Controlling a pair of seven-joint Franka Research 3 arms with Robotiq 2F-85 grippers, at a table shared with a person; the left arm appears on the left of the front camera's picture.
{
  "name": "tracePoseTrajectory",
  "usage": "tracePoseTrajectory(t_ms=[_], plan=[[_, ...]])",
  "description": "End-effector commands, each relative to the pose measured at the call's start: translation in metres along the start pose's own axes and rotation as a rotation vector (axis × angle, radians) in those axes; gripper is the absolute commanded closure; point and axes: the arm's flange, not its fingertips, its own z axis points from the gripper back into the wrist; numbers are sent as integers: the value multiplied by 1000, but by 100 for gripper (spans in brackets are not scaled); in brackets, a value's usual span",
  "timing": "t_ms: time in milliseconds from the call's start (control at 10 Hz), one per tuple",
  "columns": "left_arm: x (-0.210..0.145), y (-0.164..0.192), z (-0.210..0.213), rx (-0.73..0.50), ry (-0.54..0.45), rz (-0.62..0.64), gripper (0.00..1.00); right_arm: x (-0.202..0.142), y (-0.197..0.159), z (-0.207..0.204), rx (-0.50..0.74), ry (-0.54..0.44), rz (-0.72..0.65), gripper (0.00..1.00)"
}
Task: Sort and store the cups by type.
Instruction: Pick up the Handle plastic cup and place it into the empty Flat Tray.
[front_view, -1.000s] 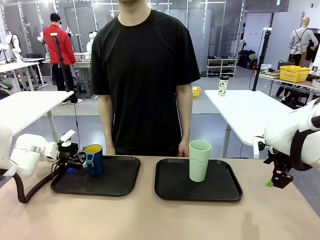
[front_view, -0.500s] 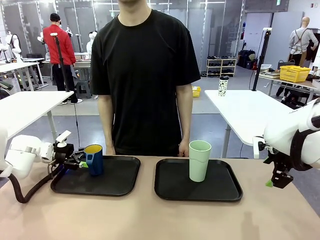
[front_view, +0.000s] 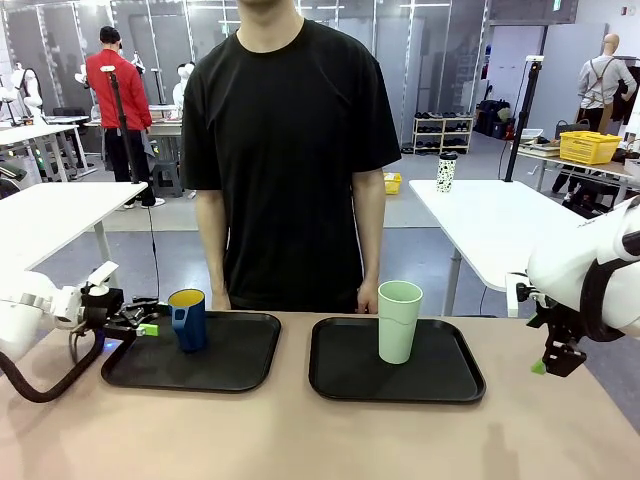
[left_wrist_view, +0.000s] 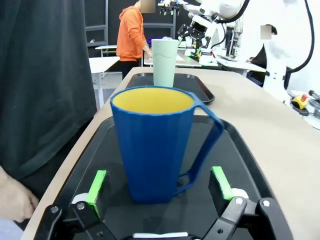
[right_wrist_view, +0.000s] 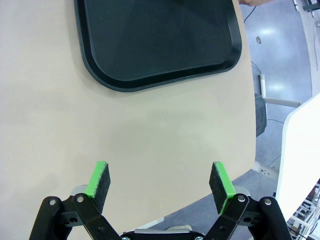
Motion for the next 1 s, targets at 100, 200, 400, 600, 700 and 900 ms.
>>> tracePoseTrajectory(t_ms=[100, 200, 400, 600, 700, 900], plan=[[18, -39, 4, 18, 18, -39, 0, 2, 0, -2, -14, -6, 0, 0], [21, -41, 7, 30, 24, -41, 0, 2, 0, -2, -14, -6, 0, 0], [12, -18, 8, 14, 3, -11, 0, 2, 0, -2, -14, -6, 0, 0], [12, -18, 8, 14, 3, -11, 0, 2, 0, -2, -14, -6, 0, 0], [12, -18, 8, 14, 3, -11, 0, 2, 0, -2, -14, -6, 0, 0], [12, -18, 8, 14, 3, -11, 0, 2, 0, -2, -14, -6, 0, 0]])
